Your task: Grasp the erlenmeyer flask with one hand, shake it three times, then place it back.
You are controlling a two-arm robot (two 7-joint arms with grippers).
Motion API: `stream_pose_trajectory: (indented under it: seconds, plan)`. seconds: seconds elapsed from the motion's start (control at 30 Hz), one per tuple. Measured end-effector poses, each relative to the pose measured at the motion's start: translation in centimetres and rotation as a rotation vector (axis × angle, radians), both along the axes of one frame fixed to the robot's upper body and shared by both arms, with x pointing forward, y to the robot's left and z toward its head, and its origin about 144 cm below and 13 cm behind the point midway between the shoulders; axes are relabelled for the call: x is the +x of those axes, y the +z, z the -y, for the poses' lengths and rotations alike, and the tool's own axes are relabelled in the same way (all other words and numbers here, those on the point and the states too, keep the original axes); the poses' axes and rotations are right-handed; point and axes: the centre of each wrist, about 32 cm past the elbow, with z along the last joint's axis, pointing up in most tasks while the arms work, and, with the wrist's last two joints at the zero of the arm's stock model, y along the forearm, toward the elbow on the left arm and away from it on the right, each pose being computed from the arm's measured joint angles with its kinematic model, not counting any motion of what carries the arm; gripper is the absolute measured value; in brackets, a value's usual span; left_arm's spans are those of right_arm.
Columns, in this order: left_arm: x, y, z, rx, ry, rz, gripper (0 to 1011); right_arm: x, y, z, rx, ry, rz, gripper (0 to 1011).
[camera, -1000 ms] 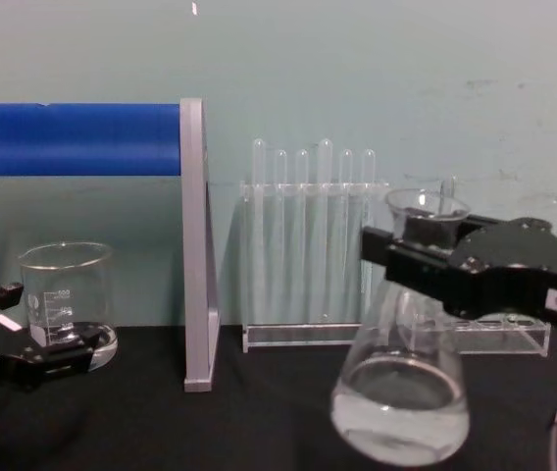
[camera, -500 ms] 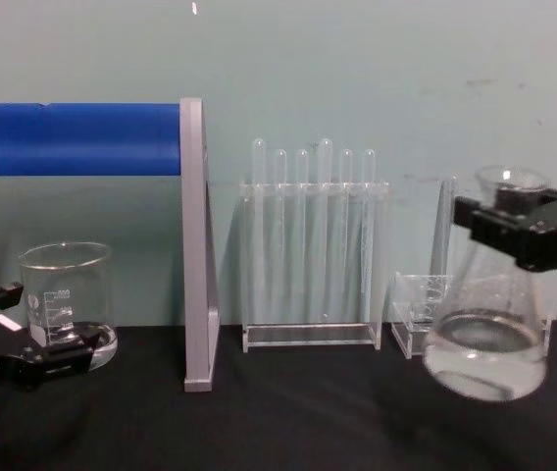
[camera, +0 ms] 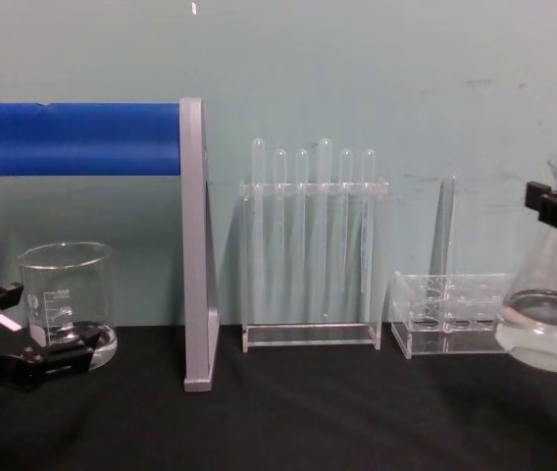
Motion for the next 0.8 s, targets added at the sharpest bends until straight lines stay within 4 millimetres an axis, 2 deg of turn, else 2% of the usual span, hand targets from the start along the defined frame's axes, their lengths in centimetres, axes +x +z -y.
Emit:
stream_pose_trajectory:
  seconds: [0.37, 0.8]
  plan:
    - [0.0, 0.0, 0.0, 0.0, 0.0, 0.0, 1001, 0.0, -0.1, 0.2, 0.002, -0.017, -0.005, 449]
    - [0.0, 0.0, 0.0, 0.0, 0.0, 0.0, 1001, -1.1, -0.2, -1.8, 0.012, 0.103, -0.023, 449]
